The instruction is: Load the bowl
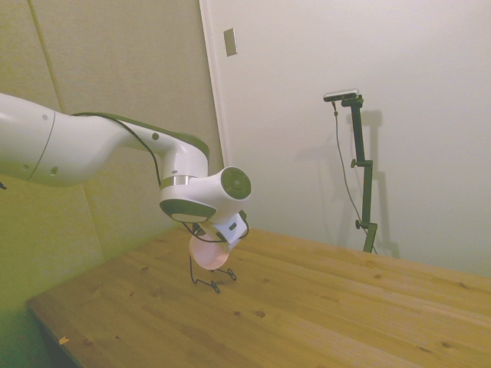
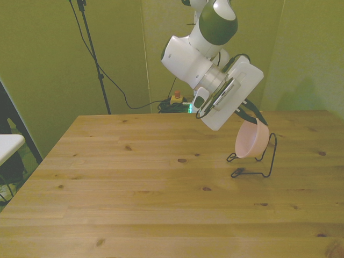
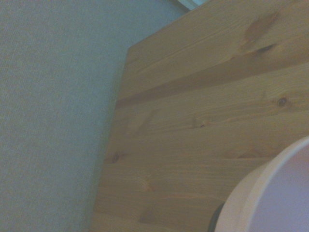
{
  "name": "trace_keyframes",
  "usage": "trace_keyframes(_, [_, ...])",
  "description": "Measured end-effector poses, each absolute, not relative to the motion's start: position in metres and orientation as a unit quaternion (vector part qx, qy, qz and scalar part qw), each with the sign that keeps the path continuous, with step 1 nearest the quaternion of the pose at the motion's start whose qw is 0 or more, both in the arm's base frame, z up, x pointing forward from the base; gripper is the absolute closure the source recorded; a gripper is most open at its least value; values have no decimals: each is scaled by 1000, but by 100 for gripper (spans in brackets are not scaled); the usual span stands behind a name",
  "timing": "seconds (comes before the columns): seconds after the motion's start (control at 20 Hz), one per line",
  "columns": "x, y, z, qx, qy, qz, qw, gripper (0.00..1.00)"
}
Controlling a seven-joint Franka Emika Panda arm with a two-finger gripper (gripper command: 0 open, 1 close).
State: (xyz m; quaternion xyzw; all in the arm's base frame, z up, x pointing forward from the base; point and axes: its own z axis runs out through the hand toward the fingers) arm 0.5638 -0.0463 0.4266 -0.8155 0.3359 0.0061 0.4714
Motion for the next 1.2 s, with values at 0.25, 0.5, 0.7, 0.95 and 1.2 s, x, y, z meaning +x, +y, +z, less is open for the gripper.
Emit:
trace_keyframes(0.25, [567,-44,414,-811,332,10,481,100])
trace_keyframes(0.5, [573,-40,401,-811,329,16,483,100])
trace_keyframes(0.7, [575,-37,390,-810,328,21,485,100])
trace_keyframes(0.95, [577,-36,381,-810,329,26,484,100])
trace_keyframes(1.2, [577,-35,378,-810,330,27,484,0])
